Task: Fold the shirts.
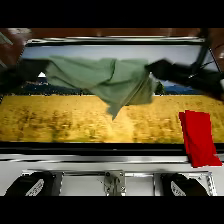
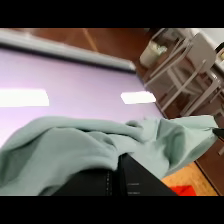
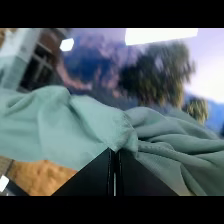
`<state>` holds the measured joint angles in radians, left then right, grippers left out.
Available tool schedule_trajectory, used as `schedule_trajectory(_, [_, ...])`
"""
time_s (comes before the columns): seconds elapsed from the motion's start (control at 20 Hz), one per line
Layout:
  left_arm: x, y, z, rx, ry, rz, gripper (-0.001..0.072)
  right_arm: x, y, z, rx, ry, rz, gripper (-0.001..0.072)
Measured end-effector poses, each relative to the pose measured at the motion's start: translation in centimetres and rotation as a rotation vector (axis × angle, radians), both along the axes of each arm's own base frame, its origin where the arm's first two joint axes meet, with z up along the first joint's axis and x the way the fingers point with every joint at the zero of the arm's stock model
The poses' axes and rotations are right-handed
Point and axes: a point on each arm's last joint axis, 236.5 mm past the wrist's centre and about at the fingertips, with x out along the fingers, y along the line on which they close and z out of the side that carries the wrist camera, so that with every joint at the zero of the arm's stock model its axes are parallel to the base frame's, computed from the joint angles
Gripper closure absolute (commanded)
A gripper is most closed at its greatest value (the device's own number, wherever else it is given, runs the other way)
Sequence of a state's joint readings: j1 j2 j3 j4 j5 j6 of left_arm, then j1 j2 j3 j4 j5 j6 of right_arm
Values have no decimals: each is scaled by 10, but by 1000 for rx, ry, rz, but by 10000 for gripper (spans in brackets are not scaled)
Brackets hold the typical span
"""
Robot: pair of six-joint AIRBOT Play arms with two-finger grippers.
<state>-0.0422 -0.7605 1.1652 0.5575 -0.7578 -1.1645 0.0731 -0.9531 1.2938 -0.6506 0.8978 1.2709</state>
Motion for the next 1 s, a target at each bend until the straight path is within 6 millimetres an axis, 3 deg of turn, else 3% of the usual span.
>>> schedule_trajectory(0.1, [-31, 4, 58, 31, -148, 7, 664, -27, -6, 76, 8, -178, -19, 654])
schedule_trajectory(0.2, [-55, 5, 83, 79, -221, 10, 664, -53, -13, 119, 3, -274, -41, 654])
schedule_trajectory(0.3, [-66, 5, 77, 135, -191, 3, 664, -67, -18, 128, -32, -277, -58, 654])
schedule_trajectory(0.35, [-66, 6, 63, 169, -144, -1, 664, -69, -21, 120, -64, -243, -63, 654])
schedule_trajectory(0.5, [-62, 10, -12, 267, 88, -22, 664, -57, -31, 57, -208, -29, -63, 654])
schedule_trajectory(0.7, [-66, 13, -144, 289, 480, -66, 663, -20, -37, -65, -322, 325, -38, 654])
schedule_trajectory(0.85, [-84, 10, -234, 256, 733, -95, 663, 12, -10, -153, -346, 496, 11, 654])
schedule_trajectory(1.0, [-105, 9, -304, 218, 918, -97, 663, 29, 30, -236, -376, 623, 72, 654])
